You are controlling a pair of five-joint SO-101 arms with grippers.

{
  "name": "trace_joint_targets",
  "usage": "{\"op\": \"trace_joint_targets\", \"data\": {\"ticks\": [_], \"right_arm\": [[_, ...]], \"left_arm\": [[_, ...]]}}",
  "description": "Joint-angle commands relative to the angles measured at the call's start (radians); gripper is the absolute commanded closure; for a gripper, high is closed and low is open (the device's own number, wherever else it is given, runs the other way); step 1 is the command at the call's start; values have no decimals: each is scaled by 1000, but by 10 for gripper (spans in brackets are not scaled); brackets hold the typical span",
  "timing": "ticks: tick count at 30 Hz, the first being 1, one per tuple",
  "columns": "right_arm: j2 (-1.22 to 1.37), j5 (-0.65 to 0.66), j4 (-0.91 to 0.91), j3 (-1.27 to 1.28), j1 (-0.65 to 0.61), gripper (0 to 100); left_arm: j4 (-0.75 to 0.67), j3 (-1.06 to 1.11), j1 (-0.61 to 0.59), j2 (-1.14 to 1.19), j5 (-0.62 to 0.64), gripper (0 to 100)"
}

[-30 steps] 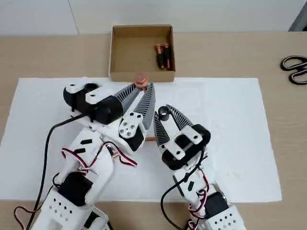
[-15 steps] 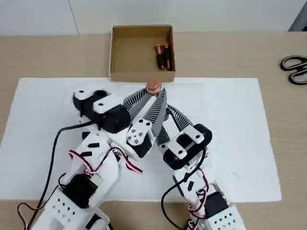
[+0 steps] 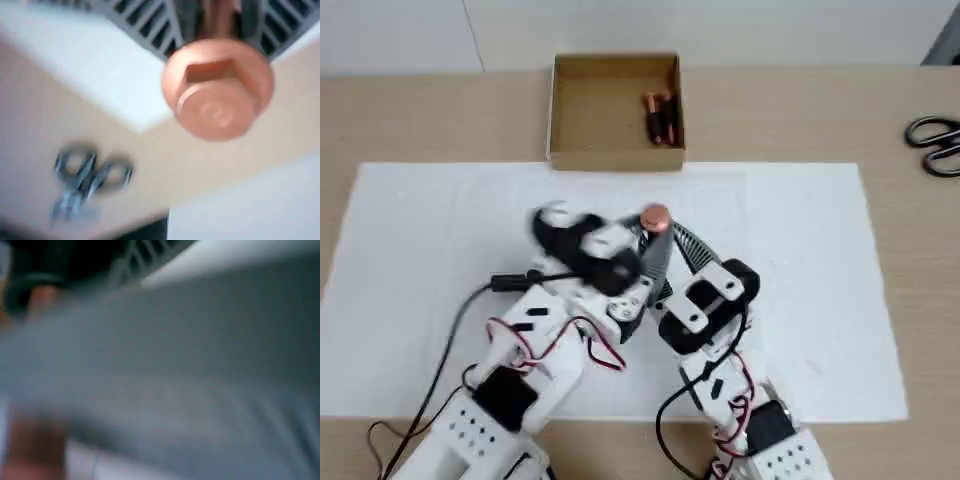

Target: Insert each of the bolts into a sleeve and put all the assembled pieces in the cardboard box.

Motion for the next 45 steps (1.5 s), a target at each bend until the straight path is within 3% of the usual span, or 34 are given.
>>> {"op": "trace_joint_targets", "data": {"ticks": [1,12,16,20,25,34,39,42,45], "right_arm": [[-18,2,-19,5,-1,995],[-10,3,-15,5,2,995],[-16,3,35,5,2,995],[-18,3,67,5,2,995],[-18,3,70,5,2,995],[-18,3,70,5,2,995],[-18,3,62,3,5,995],[-18,3,58,-2,44,995],[-7,3,45,-29,107,995]], "left_arm": [[-6,-21,-6,-17,-52,992],[-3,-85,-8,-15,-54,991],[28,-90,-6,-15,-52,929],[146,-153,-6,-15,-46,849],[158,-211,-8,-15,-51,834],[158,-255,-195,-17,-121,834],[161,-231,-400,-34,-109,834],[161,-159,-548,-77,11,856],[161,-77,-632,-138,103,956]]}}
